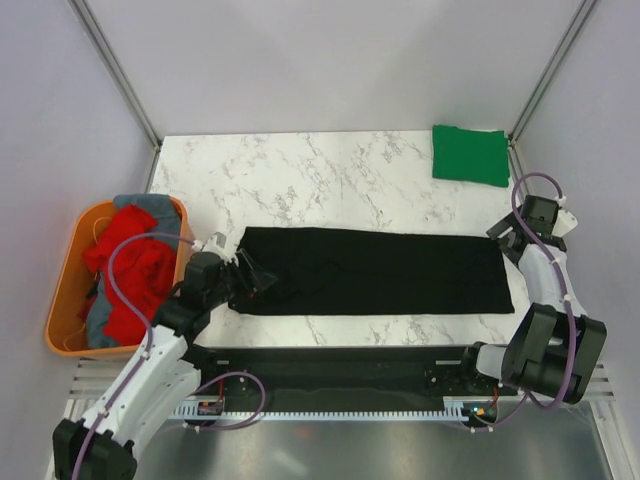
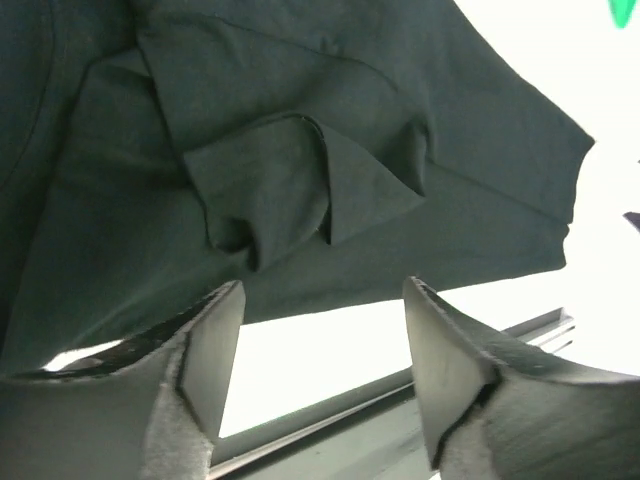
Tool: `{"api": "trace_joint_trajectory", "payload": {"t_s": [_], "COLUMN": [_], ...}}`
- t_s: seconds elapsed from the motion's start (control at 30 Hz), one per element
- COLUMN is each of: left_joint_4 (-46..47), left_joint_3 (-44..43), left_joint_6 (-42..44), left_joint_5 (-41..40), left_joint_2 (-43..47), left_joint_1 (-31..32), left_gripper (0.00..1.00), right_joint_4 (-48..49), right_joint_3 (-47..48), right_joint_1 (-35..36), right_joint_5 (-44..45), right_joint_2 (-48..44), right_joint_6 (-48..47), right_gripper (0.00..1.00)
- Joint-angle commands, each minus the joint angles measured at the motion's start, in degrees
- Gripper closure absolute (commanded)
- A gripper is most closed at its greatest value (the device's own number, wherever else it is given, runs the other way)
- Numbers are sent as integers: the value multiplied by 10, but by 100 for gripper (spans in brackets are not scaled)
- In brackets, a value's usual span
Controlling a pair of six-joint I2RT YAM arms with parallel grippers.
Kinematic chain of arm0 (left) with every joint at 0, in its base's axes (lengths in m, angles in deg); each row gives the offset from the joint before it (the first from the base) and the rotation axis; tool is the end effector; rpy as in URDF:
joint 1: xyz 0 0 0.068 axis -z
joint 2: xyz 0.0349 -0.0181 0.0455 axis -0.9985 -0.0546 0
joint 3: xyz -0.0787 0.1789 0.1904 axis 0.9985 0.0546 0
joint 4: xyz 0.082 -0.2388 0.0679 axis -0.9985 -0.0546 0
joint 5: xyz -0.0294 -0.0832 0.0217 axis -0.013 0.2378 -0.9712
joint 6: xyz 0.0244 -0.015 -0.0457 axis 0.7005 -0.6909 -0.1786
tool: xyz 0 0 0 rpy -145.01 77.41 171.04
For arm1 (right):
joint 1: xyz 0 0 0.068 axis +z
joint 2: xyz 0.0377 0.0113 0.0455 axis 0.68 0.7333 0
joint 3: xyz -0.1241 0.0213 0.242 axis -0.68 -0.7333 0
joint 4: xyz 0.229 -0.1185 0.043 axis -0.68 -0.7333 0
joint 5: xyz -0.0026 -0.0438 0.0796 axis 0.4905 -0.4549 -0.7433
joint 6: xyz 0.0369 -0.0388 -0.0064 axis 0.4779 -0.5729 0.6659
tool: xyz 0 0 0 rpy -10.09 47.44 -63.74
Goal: Fold and stack the t-shirts
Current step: Fold the tshirt
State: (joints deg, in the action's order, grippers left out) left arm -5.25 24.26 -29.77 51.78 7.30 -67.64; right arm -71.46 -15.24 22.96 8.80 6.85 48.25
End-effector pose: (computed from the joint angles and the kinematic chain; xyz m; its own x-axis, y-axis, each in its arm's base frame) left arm 0.1439 -0.0570 0.2091 -0.7168 -0.5030 -0.4829 -0.0823 0.7487 -0.6578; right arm 0.2396 -0.0959 0.2278 -0.3427 0.7036 -0.6225 0.8058 0.5608 0.1902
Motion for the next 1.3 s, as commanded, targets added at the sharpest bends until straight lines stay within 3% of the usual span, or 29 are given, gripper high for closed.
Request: {"api": "trace_joint_trajectory", "payload": {"t_s": [0.0, 0.1, 0.2, 0.33, 0.53, 0.7, 0.9, 1.03, 1.1, 1.13, 1.17, 1.27], "left_joint_4": [-28, -31, -26, -5, 39, 61, 53, 41, 27, 18, -14, -74], "left_joint_3": [9, -13, -56, -134, -208, -235, -304, -419, -522, -566, -665, -798], "left_joint_6": [-44, -36, -28, -17, -19, -36, -73, -86, -73, -45, -26, 44], "left_joint_5": [-33, -52, -69, -122, -132, -138, -155, -161, -151, -138, -109, -62], "left_joint_2": [85, 80, 18, -130, -357, -499, -625, -725, -765, -811, -831, -873], "left_joint_1": [2, 3, 9, 53, 91, 95, 95, 95, 94, 92, 92, 92], "left_gripper": [26, 25, 26, 28, 30, 32, 33, 33, 33, 33, 33, 32], "right_joint_4": [-2, 15, 43, 52, 64, 71, 109, 143, 131, 108, 95, 18], "right_joint_3": [4, 0, -2, -2, -31, -83, -171, -172, -120, -96, -45, 52], "right_joint_1": [-2, 6, 70, 167, 236, 315, 444, 631, 718, 743, 765, 824], "right_joint_5": [-35, -108, -141, -168, -146, -115, -141, -151, -146, -130, -123, -78], "right_joint_2": [-47, -79, -75, -4, 77, 99, 61, 27, 30, 31, 33, 36], "right_joint_6": [10, 9, -1, -13, -7, 41, 181, 333, 357, 365, 370, 355], "right_gripper": [2, 3, 4, 5, 5, 5, 4, 2, 2, 2, 2, 2]}}
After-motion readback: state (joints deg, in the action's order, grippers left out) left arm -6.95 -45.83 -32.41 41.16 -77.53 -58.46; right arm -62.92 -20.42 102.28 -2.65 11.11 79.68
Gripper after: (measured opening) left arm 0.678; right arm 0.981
